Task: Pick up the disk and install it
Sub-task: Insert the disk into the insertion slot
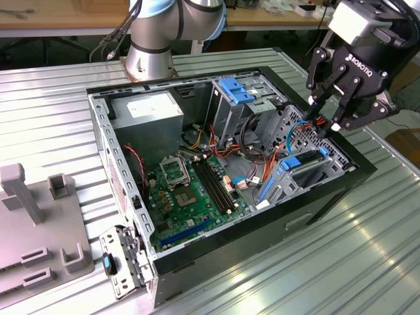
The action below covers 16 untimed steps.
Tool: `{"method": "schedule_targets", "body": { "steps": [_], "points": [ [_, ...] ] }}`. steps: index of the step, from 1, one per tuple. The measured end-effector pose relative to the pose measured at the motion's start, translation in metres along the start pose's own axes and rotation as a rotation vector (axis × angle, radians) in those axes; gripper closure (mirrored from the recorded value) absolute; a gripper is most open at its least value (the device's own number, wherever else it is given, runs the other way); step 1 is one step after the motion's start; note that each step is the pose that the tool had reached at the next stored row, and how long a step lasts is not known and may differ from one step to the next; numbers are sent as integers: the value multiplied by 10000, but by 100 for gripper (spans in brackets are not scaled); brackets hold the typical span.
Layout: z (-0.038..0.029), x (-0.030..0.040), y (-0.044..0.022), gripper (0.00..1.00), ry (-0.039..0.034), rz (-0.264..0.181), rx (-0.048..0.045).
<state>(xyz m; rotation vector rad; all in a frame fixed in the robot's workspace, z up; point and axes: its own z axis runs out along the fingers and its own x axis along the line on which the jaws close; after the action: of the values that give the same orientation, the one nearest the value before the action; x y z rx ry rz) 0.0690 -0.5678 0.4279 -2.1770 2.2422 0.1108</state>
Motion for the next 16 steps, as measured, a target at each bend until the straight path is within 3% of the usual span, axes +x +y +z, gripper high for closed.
{"method": "schedule_targets", "body": {
  "steps": [2, 4, 5, 7, 9, 13, 16],
  "points": [
    [18, 0, -49, 57, -3, 0, 0],
    [53, -1, -136, 70, -2, 0, -1],
    [93, -1, -234, 76, 0, 0, -1],
    [141, 0, -299, 88, -1, 0, -1],
    [185, 1, -370, 89, 0, -5, 0],
    [264, 2, -416, 89, -1, -32, 12],
    [277, 2, -425, 89, 2, -31, 12]
  ]
}}
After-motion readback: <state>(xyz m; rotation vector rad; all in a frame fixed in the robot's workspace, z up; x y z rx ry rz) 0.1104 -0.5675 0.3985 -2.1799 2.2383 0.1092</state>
